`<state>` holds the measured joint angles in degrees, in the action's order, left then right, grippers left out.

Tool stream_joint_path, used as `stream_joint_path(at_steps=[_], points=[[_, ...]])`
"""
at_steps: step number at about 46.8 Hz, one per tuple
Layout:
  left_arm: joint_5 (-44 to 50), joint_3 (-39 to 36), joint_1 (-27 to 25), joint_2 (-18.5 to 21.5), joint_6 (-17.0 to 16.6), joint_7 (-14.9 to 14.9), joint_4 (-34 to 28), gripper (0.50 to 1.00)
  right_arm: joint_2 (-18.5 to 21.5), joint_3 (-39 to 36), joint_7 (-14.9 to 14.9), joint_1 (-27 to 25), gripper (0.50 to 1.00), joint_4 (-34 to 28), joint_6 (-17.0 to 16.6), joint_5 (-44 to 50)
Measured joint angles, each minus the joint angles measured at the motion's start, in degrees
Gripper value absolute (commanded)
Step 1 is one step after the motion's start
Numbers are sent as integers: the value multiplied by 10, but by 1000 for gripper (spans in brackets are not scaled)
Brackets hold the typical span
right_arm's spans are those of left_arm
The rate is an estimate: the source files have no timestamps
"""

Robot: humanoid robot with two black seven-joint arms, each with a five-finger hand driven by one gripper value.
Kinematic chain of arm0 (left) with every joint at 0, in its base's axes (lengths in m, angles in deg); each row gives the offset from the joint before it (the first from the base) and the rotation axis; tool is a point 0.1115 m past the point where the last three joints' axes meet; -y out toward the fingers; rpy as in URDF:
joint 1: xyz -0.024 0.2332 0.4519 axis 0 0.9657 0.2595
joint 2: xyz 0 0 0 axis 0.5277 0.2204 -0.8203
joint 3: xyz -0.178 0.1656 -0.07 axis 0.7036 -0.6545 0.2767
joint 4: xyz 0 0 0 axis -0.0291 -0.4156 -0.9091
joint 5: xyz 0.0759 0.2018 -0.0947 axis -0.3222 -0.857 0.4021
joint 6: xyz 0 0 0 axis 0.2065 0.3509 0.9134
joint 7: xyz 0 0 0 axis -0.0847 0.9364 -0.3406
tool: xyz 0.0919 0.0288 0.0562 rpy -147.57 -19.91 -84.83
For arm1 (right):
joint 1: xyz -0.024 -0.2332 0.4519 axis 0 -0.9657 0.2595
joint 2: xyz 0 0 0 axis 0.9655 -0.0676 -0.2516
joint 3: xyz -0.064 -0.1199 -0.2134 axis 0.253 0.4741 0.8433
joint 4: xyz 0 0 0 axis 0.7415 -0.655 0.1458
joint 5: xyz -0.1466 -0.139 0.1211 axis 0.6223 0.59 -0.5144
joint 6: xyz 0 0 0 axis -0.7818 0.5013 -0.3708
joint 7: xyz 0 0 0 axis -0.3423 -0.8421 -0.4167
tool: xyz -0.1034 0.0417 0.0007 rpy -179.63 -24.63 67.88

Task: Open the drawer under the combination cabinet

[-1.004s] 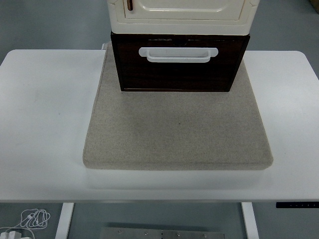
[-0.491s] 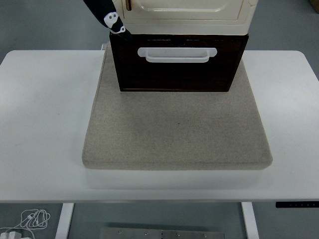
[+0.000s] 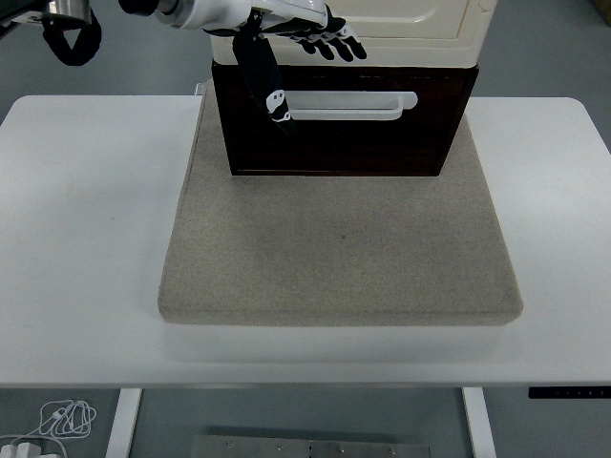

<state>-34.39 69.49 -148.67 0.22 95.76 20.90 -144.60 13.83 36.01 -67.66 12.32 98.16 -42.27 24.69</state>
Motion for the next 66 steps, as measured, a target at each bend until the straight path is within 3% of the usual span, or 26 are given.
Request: stream_joint_path(at_steps=[23, 44, 66], points=[[60, -3, 7, -41, -13, -86, 41, 1000, 0, 0, 0, 0, 926, 0, 0, 0], [56, -30, 7, -99, -15, -91, 111, 1000, 0, 0, 0, 0, 926, 0, 0, 0], [49, -63, 4, -123, -23, -90, 136, 1000, 0, 0, 0, 0, 926, 0, 0, 0]])
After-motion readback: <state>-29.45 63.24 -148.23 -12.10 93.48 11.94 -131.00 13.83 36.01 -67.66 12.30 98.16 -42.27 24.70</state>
